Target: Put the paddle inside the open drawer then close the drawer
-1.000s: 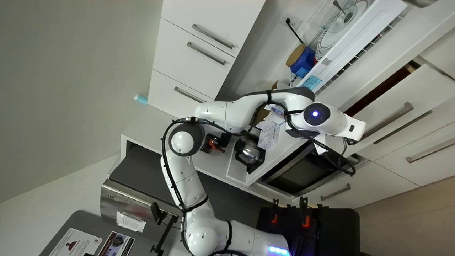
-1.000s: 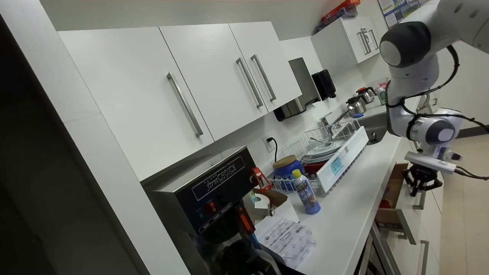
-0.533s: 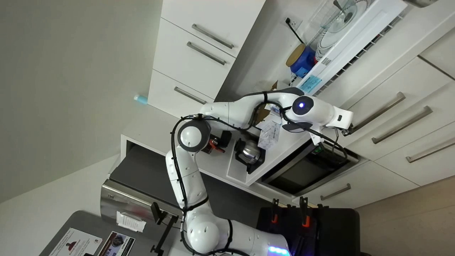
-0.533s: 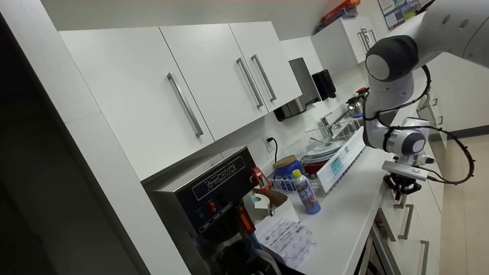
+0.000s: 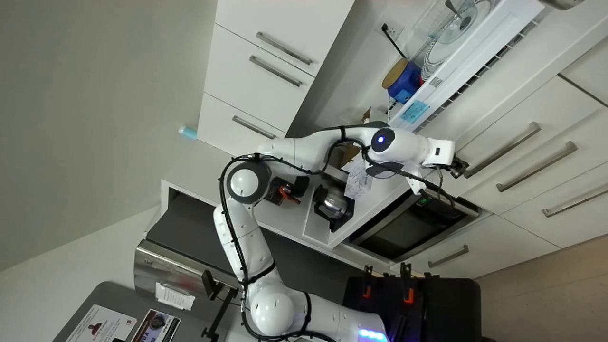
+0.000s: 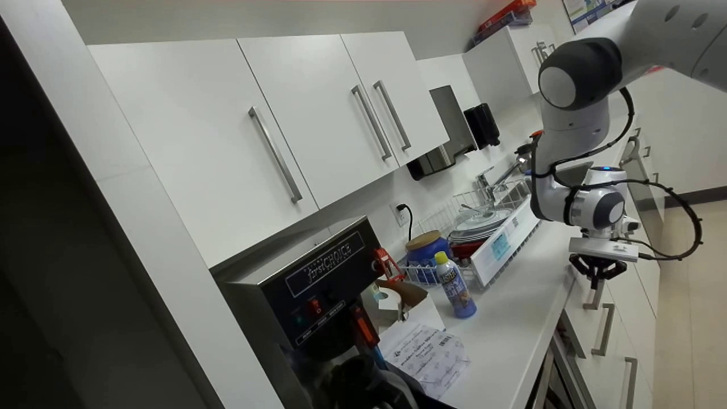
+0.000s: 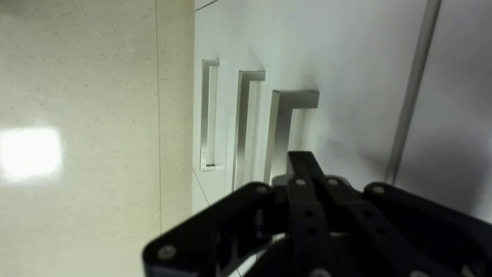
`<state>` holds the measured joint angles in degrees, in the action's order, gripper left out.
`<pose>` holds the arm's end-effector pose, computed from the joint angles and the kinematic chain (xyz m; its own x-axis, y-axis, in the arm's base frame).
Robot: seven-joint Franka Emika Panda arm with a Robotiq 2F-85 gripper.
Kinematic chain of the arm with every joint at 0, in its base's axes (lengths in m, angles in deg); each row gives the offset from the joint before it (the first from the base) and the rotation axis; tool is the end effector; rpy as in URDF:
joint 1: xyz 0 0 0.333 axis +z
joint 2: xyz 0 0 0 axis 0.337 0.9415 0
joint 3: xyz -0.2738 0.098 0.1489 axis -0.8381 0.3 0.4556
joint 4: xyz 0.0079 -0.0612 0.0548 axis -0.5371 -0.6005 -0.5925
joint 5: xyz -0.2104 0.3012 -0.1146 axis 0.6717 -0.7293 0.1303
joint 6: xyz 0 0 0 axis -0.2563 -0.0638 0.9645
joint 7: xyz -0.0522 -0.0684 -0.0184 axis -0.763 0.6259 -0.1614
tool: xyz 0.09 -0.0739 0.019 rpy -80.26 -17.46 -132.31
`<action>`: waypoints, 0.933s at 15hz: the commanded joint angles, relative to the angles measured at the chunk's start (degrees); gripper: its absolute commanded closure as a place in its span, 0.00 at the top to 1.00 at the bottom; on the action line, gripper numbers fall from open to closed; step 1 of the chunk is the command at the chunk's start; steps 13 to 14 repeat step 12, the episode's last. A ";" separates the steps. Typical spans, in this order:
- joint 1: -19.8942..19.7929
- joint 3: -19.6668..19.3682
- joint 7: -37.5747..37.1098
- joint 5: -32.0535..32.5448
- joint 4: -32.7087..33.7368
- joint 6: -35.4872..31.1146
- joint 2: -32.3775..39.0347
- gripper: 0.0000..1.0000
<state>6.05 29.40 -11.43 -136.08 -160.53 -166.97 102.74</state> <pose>0.4964 -0.2871 0.1077 0.3565 -0.9337 0.0341 -0.8758 -0.3467 -0.3360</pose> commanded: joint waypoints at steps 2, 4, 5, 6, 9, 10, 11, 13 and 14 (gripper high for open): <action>5.54 -5.36 1.30 9.92 -15.96 -0.28 -16.15 0.00; 9.69 -10.07 -4.18 20.48 -21.57 -0.84 -21.41 0.00; 11.48 -12.28 -7.21 25.82 -24.16 -1.39 -24.07 0.00; 14.35 -15.69 -10.31 31.22 -26.08 -1.58 -25.88 0.00; 20.67 -24.04 -18.79 46.68 -29.14 -0.82 -30.26 0.00; 22.33 -26.16 -21.32 51.07 -29.70 -0.83 -31.38 0.00; 23.83 -28.15 -23.85 55.36 -30.07 -0.65 -32.41 0.00; 25.10 -29.68 -26.14 59.16 -30.23 -0.25 -33.28 0.00; 25.10 -29.68 -26.14 59.16 -30.23 -0.25 -33.28 0.00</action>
